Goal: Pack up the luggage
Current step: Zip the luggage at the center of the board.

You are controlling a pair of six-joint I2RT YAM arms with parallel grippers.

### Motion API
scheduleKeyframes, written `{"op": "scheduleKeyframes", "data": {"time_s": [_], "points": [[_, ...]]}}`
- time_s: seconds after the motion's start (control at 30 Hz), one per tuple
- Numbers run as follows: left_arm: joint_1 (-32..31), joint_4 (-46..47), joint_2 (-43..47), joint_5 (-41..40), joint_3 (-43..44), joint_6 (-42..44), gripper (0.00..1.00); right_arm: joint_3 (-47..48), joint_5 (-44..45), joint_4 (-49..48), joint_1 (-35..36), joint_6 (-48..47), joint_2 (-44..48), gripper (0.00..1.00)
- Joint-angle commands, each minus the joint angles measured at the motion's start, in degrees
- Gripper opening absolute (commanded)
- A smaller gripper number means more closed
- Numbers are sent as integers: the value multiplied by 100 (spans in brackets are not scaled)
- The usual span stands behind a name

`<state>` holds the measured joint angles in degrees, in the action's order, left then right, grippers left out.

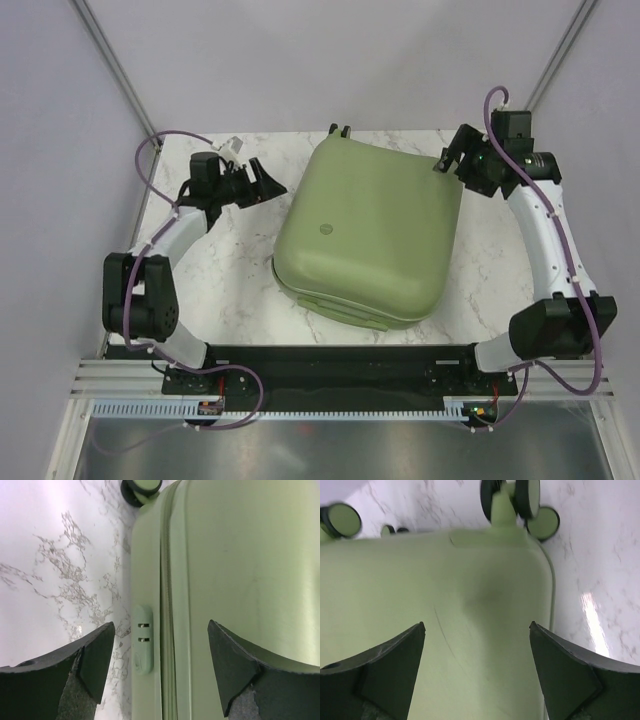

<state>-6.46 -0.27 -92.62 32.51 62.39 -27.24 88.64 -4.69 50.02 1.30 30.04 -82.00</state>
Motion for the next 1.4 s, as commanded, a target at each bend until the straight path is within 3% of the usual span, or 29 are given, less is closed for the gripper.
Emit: {"op": "scheduleKeyframes", "data": {"time_s": [0.0, 0.47, 0.73, 0.87, 0.9, 0.97, 1.1, 1.2, 1.37], "points": [[197, 98, 525, 484, -200, 535, 82, 950, 20, -590, -69, 169, -595, 91], [242, -174, 1527, 177, -895, 817, 84, 2419, 1101, -643, -51, -25, -2855, 86], [242, -526, 1721, 106, -913, 1256, 84, 2737, 1242, -344, -33, -130, -3314, 86], [242, -641, 1826, 255, -983, 1564, 84, 2623, 1233, -335, -25, -165, -3384, 68], [242, -641, 1826, 334, -1009, 1625, 84, 2615, 1233, -335, -25, -157, -3393, 52], [242, -641, 1818, 387, -1010, 1652, 84, 2684, 1303, -326, -33, -148, -3463, 32], [242, -579, 1782, 807, -992, 1809, 82, 3018, 1488, -212, -51, -139, -3665, 3], [242, -597, 1791, 1142, -966, 2081, 76, 3431, 1576, -80, -104, -218, -3867, 0], [242, -623, 1739, 1503, -948, 2250, 75, 3906, 1576, 43, -551, -341, -4070, 0]]}}
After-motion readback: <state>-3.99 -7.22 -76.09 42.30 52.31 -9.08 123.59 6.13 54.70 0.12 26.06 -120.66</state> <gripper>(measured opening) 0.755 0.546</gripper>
